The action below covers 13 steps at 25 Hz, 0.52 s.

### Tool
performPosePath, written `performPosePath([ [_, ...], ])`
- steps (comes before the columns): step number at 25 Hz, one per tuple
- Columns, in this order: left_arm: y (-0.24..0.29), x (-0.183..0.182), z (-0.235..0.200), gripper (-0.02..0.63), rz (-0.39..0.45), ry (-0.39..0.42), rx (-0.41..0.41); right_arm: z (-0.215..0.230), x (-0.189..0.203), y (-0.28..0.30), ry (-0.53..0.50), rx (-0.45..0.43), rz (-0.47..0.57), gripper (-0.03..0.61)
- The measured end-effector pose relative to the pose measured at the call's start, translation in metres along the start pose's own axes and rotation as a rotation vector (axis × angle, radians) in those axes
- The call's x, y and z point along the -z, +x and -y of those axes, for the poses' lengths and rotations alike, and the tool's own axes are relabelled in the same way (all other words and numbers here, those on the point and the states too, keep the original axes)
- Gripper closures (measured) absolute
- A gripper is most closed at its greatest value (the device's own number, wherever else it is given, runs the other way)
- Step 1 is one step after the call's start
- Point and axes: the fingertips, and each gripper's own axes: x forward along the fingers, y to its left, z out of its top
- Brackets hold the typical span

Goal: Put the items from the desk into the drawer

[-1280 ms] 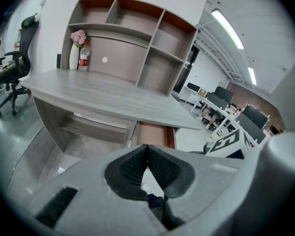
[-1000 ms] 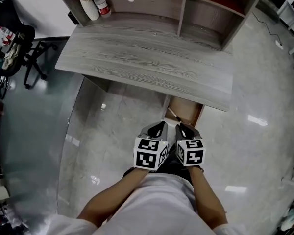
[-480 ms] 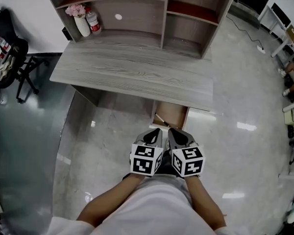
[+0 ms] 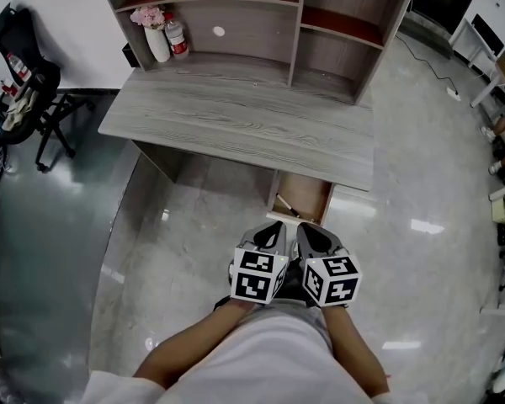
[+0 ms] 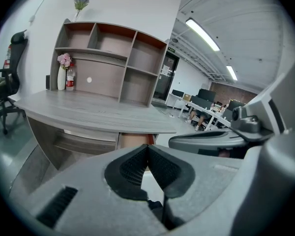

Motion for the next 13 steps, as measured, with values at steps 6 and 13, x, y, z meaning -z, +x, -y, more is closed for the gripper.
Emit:
performPosePath([
  [6,-0.0028,0.0004,-0.0010,0.612,0.003,0.006,0.003,-0.0040,0.0029,-0.0003,-0.007,0.001,-0.001,0.577],
  [13,-0.0040,0.0009,-0.0031,0.612,0.002,0.005,0.006,-0.0073,0.0035,0.0013,-0.013,0.001,-0.005,0.577],
])
